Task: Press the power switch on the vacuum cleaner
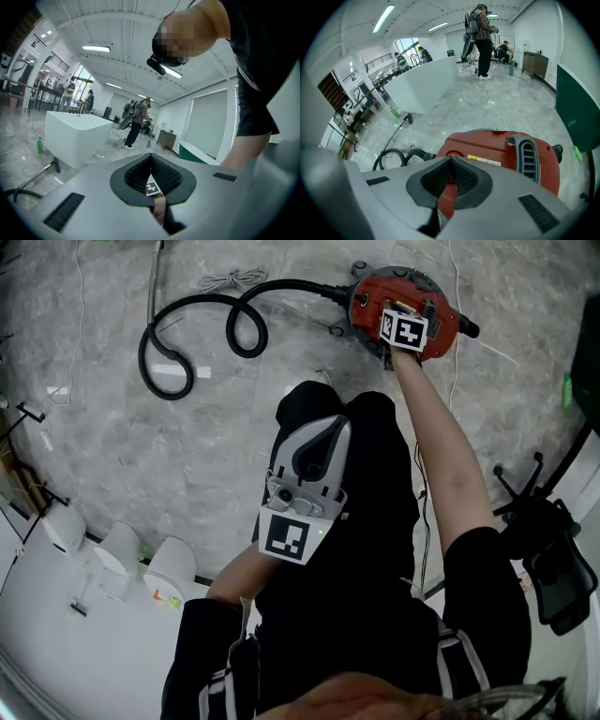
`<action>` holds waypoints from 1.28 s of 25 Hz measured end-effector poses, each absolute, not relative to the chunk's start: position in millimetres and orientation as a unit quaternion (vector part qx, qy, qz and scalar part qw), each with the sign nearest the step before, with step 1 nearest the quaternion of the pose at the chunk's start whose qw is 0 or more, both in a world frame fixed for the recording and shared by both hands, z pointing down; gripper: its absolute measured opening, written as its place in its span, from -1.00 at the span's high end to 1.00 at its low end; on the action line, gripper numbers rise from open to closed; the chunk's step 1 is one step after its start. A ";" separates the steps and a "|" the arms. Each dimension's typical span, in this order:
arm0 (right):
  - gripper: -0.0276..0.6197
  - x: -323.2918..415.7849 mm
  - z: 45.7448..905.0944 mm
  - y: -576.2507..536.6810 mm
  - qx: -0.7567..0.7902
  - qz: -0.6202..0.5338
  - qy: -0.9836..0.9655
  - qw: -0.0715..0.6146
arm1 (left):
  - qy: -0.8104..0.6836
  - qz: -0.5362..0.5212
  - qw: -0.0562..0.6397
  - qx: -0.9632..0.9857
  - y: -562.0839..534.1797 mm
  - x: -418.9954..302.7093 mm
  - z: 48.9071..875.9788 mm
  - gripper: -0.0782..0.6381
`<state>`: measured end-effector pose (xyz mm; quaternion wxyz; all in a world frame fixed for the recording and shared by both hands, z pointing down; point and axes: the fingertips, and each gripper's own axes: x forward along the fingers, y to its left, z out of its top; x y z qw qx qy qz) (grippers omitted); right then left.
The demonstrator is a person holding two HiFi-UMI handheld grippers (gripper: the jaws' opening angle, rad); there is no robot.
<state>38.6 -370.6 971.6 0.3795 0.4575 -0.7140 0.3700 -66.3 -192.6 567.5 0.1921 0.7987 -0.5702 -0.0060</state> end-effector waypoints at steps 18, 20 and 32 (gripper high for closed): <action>0.86 65.2 705.2 -308.4 0.473 0.276 -0.787 0.285 | -0.521 -0.005 0.187 0.833 -180.2 -27.5 422.1 0.73; 0.86 69.3 662.0 -296.0 0.477 0.253 -0.798 0.269 | -0.516 -0.004 0.181 0.838 -179.4 -21.7 400.5 0.73; 0.86 68.4 420.6 -196.5 0.453 0.213 -0.850 0.163 | -0.508 -0.059 0.134 0.849 -179.2 -7.5 282.8 0.73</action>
